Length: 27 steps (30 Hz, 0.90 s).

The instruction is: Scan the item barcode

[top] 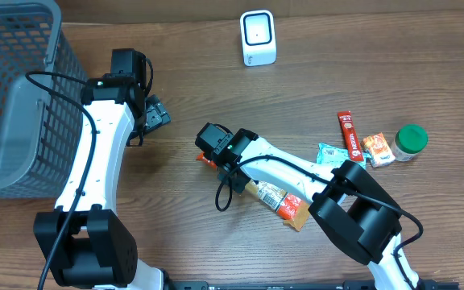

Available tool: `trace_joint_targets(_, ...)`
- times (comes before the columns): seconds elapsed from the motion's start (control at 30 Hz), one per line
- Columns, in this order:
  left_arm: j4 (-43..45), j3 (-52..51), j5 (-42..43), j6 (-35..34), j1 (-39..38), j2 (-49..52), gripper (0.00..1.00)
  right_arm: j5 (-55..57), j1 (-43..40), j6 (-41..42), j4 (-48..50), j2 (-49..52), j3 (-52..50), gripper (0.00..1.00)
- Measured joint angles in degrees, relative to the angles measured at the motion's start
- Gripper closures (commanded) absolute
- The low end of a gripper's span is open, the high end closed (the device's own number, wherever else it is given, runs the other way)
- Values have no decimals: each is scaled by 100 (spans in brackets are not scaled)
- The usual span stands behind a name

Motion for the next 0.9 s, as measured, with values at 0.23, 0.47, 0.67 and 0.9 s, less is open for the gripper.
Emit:
trace_joint_targets(0.23, 0, 0, 0, 0, 0, 0, 0, -63, -7, 42, -114, -98, 59, 84)
trace_joint_targets(0.47, 0, 0, 0, 0, 0, 0, 0, -68, -9, 39, -107, -98, 59, 96)
trace_joint_targets(0.67, 0, 0, 0, 0, 0, 0, 0, -74, -11, 48, -144, -101, 92, 96)
trace_joint_targets(0.9, 0, 0, 0, 0, 0, 0, 0, -234, -24, 68, -13, -424, 87, 96)
